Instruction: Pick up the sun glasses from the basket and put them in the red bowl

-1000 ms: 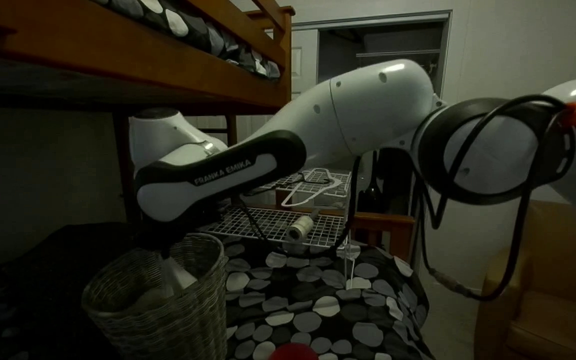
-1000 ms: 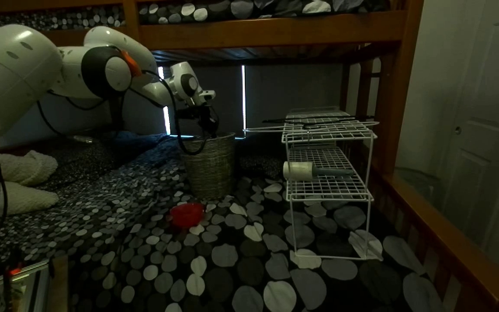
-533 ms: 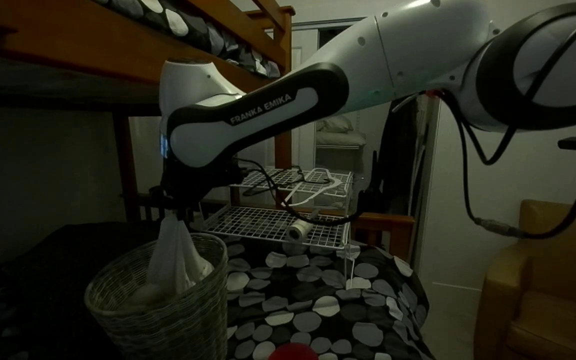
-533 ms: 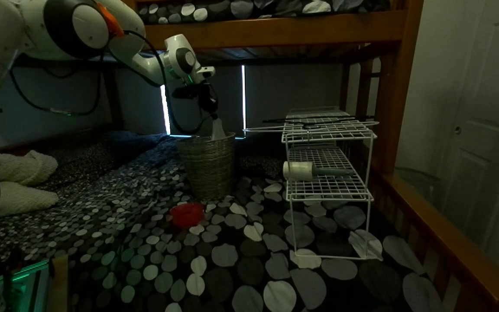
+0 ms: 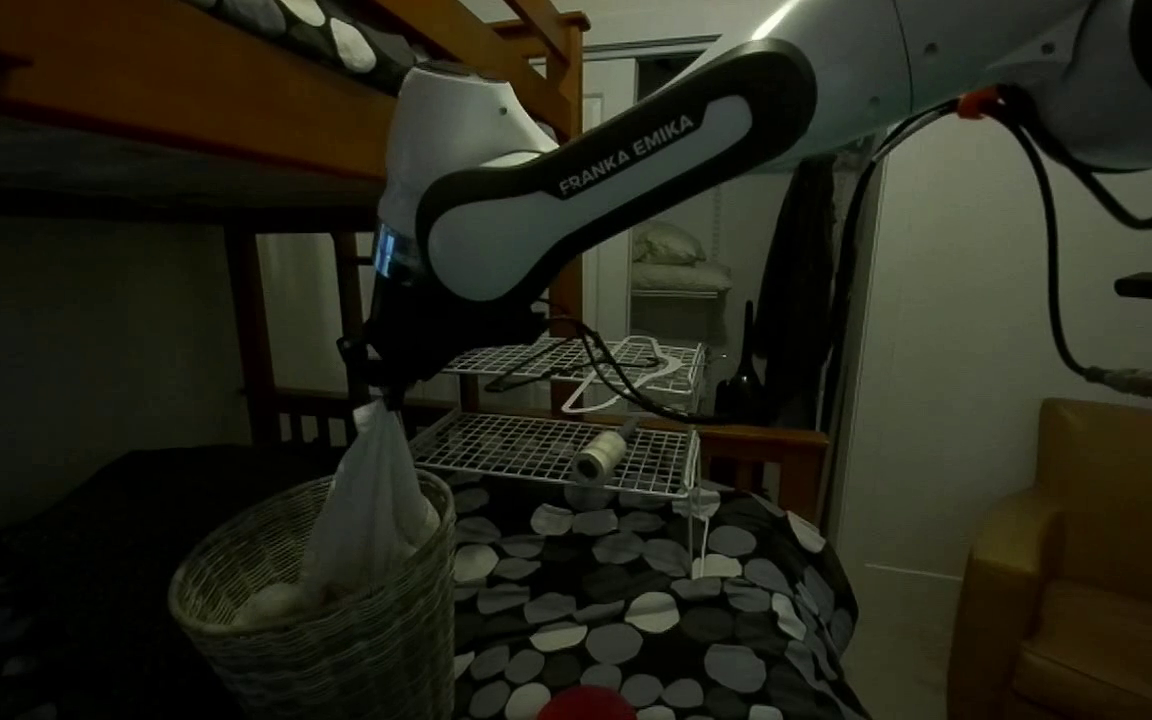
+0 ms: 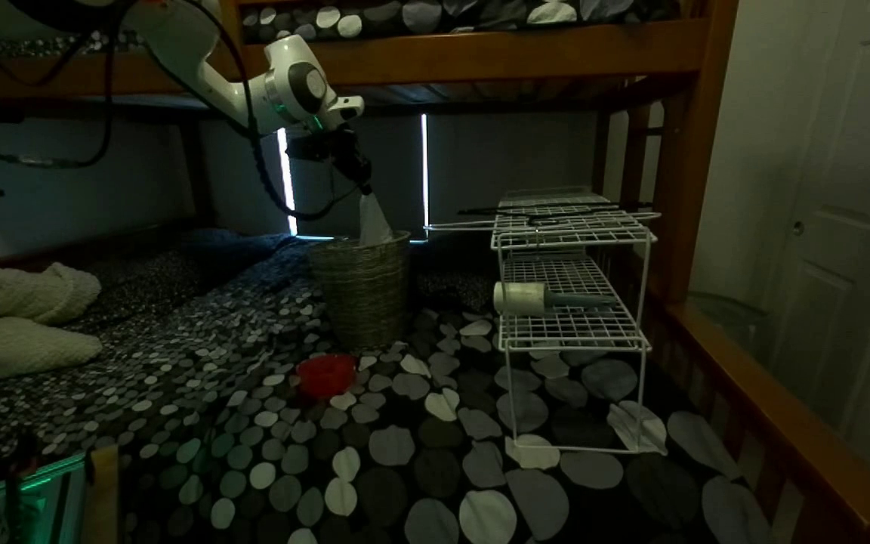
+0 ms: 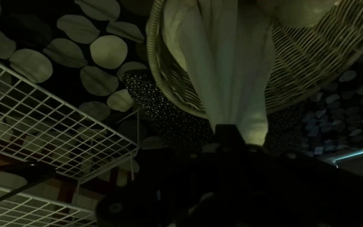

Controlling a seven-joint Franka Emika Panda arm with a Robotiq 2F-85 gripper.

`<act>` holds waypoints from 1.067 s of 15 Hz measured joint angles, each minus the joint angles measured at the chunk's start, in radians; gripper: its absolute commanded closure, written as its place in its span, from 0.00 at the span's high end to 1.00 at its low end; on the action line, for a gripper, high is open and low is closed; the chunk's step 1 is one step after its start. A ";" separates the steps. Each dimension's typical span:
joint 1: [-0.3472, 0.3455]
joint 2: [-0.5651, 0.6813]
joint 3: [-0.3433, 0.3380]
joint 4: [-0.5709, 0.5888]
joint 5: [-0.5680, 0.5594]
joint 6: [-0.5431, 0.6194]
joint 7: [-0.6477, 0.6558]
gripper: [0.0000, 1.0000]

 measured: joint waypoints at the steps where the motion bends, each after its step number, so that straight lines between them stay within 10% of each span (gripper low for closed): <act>1: -0.007 -0.021 0.003 -0.027 -0.001 -0.003 0.000 0.40; 9: -0.042 0.046 0.124 -0.108 0.047 0.118 -0.011 0.99; 16: 0.022 0.231 0.124 -0.013 0.047 0.109 -0.081 1.00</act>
